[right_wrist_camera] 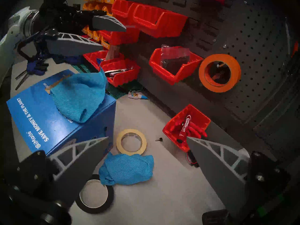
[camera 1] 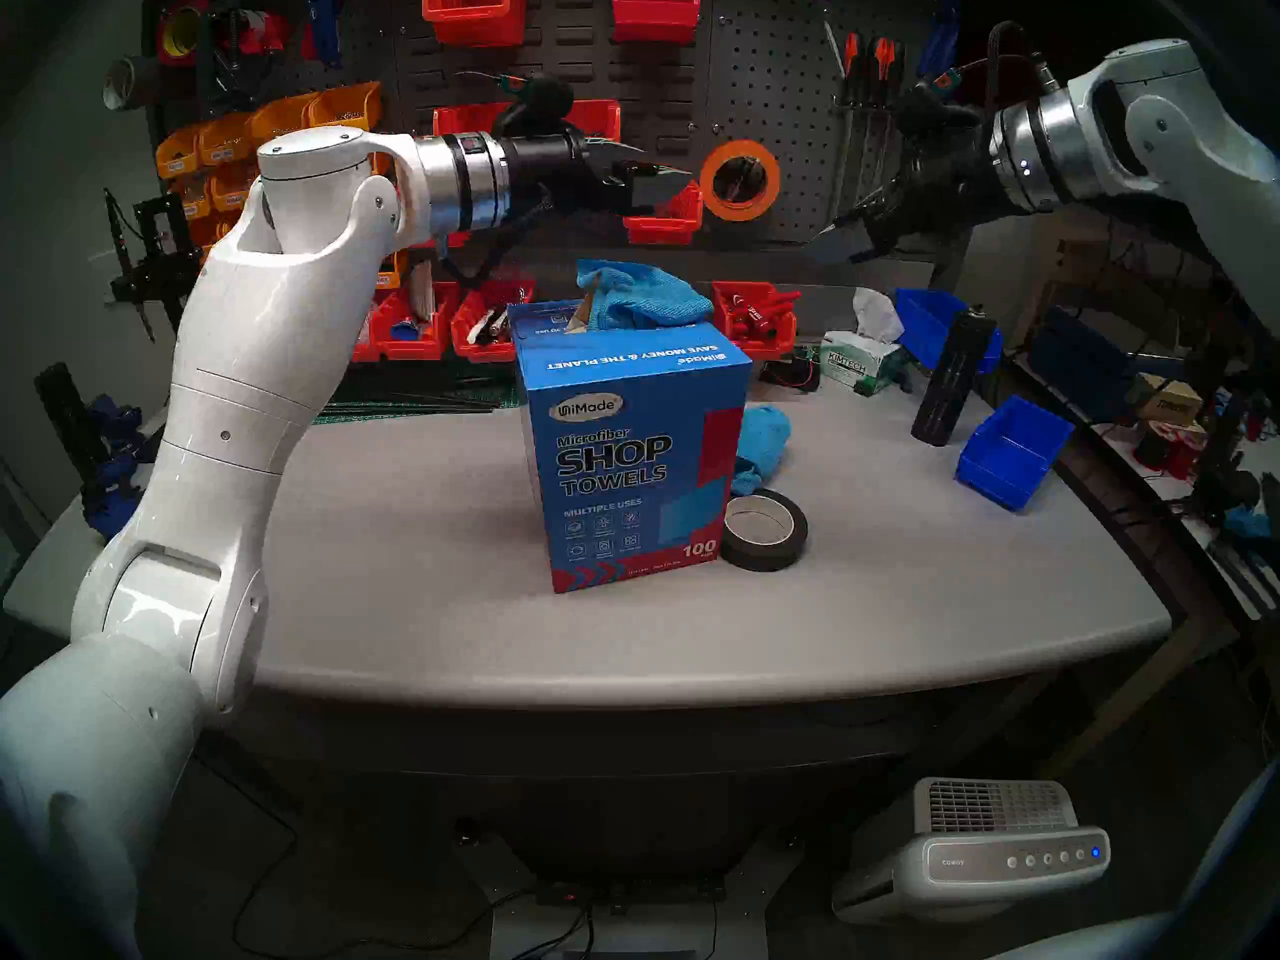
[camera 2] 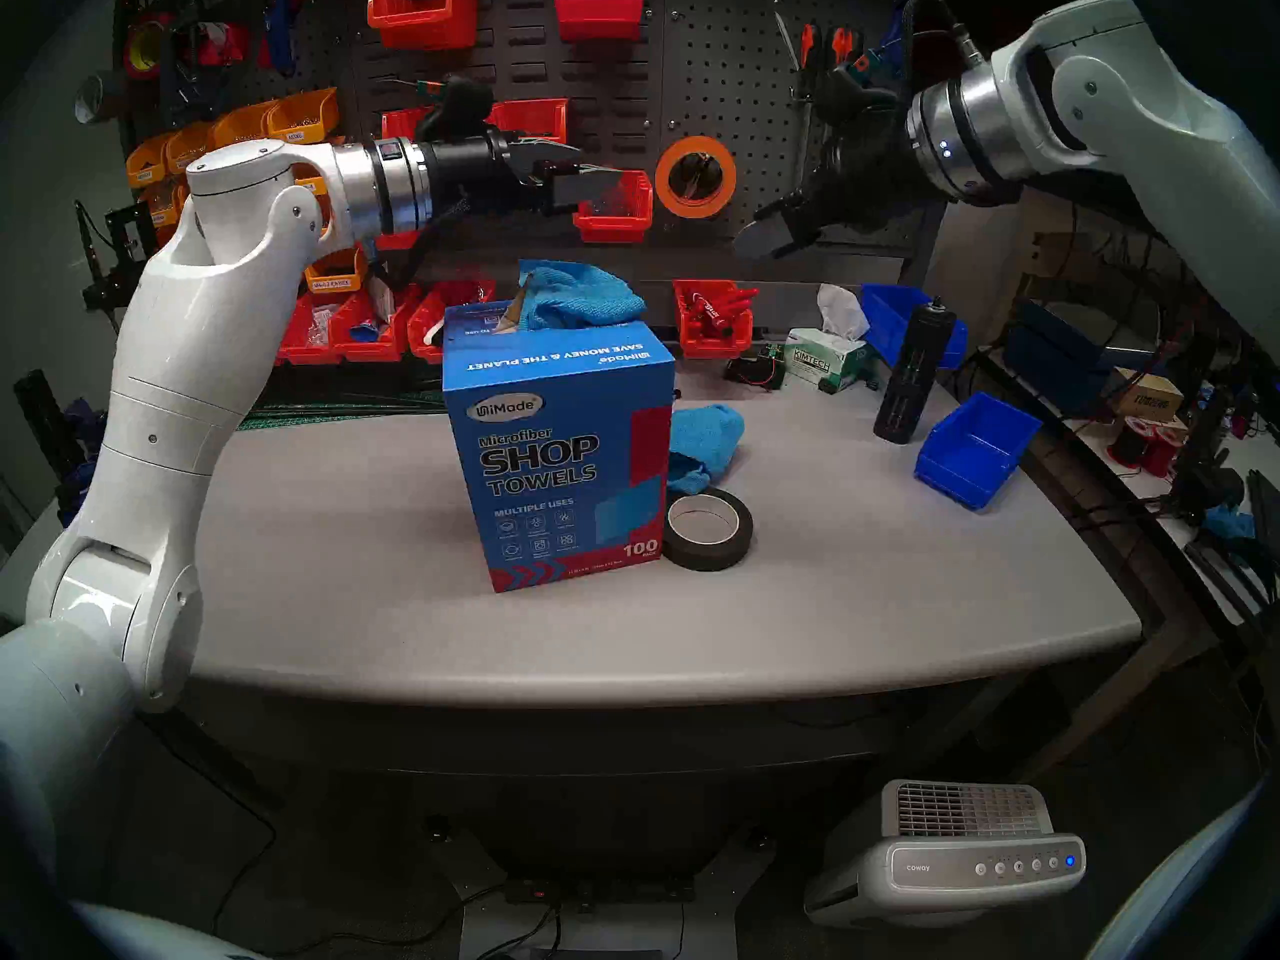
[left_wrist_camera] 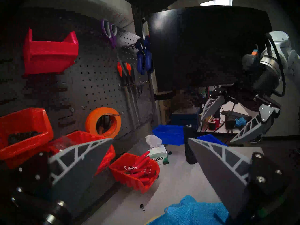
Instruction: Take out a shop towel
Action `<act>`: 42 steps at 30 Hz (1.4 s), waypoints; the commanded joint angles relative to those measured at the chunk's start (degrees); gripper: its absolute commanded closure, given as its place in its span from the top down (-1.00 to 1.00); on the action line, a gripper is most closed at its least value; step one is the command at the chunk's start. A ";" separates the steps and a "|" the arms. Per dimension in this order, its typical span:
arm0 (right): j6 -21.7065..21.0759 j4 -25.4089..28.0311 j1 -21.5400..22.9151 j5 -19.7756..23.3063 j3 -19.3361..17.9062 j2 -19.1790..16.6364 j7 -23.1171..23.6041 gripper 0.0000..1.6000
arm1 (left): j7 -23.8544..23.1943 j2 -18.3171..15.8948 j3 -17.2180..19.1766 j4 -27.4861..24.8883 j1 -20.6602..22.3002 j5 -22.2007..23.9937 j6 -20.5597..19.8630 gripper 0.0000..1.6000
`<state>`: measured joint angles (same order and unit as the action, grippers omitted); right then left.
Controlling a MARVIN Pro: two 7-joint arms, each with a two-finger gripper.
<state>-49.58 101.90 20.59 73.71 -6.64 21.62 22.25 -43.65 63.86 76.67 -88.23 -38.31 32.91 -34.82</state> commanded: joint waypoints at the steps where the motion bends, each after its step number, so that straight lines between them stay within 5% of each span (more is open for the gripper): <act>1: 6.07 1.12 -1.37 1.44 -1.76 0.42 -7.02 1.00 | 1.14 -0.94 5.85 -2.76 -4.72 2.88 1.46 1.00; 26: 24.18 7.91 -9.96 1.35 -0.92 -3.15 -29.01 1.00 | 6.93 4.81 22.18 -10.25 -18.45 11.96 5.05 1.00; 38: 33.73 12.42 -15.25 -1.30 1.09 -5.55 -39.57 1.00 | 8.70 7.15 24.97 -12.45 -24.87 11.97 7.86 1.00; 40: 37.28 13.51 -16.46 -2.07 1.84 -5.89 -44.99 1.00 | 9.05 6.97 25.04 -13.07 -25.79 10.84 9.21 1.00; 42: 36.84 13.24 -16.65 -2.33 1.61 -6.24 -42.98 1.00 | 9.19 6.90 25.08 -13.24 -26.10 10.43 9.83 1.00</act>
<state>-18.39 113.80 5.32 73.75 -4.26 17.37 -15.13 -34.56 70.34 100.60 -98.67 -63.18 44.49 -28.56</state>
